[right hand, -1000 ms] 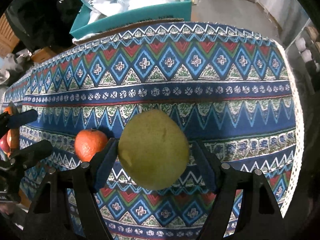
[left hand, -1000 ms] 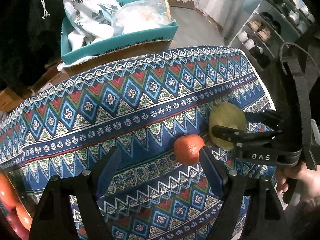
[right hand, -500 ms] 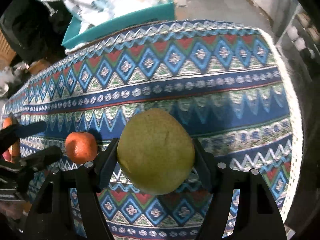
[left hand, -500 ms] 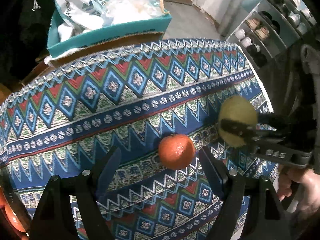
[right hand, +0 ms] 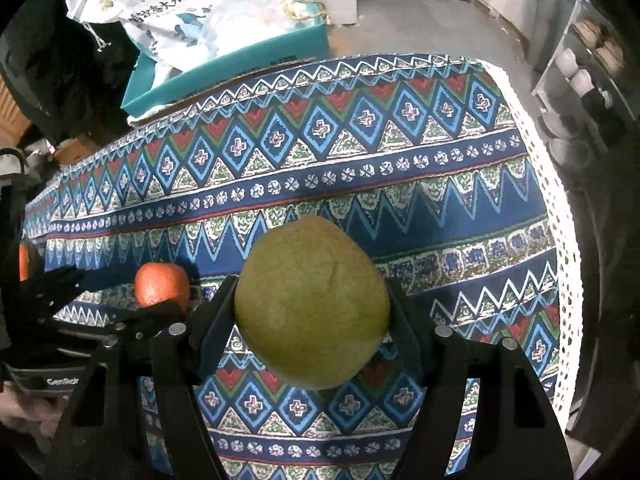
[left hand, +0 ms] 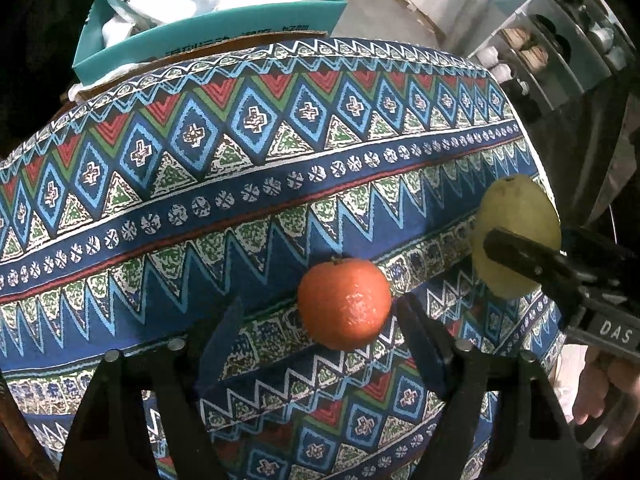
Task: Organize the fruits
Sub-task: 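Lift the small orange with the left tool while the right tool lifts the pear toward the bowl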
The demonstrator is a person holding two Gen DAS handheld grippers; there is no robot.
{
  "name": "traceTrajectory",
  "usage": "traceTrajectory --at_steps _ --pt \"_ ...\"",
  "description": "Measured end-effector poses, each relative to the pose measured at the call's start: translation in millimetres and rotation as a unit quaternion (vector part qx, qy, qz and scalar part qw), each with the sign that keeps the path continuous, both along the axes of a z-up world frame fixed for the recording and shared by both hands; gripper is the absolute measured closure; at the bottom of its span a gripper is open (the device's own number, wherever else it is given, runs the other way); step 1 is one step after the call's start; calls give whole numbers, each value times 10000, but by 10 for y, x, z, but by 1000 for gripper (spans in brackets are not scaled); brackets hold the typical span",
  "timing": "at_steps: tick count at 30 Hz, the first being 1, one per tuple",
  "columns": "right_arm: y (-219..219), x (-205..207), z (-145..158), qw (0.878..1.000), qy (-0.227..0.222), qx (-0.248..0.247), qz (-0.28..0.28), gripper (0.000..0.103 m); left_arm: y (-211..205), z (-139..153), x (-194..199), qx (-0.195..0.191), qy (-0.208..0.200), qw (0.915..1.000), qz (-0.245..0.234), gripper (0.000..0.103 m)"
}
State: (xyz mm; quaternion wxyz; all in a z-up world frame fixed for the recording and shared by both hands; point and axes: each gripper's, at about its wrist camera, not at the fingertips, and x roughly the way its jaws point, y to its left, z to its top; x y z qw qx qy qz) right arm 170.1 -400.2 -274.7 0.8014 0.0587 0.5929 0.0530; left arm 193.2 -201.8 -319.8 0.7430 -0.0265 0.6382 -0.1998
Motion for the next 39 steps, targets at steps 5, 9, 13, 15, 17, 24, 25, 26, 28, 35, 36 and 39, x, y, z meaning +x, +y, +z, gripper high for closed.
traceTrajectory --at_steps 5,9,13,15,17,24,25,26,28,35,36,39 --pt "62 3 -26 10000 31 -5 45 32 15 1 -2 -387 73 9992 39 53" --pt "73 -3 -42 10000 66 -15 60 32 -75 44 -42 -216 -61 9997 -121 57" --pt "117 -16 -20 9999 31 -26 109 32 -107 92 -65 -118 -179 9997 -136 57" --pt "140 -21 4 9999 -4 -19 134 32 -83 133 -79 -85 -212 9997 -100 57" --pt "164 -26 37 9999 -51 -3 149 32 -19 193 -102 -21 -320 9995 -78 57" --pt "245 -52 206 9995 -221 42 236 32 149 418 -191 37 -599 9981 -140 57" --pt "260 -54 223 9994 -236 46 247 32 177 458 -216 51 -647 9978 -157 57" --pt "289 -57 256 9993 -264 52 270 32 208 512 -246 79 -715 9972 -181 57" --pt "342 -63 317 9989 -321 74 328 32 231 587 -292 116 -793 9966 -214 57" --pt "569 -118 559 9967 -547 163 578 32 438 855 -417 224 -1089 9936 -207 57" --pt "605 -126 598 9963 -577 191 611 32 473 890 -433 195 -1103 9935 -181 57" --pt "691 -149 690 9954 -637 227 684 32 576 982 -503 148 -1146 9932 -119 57"
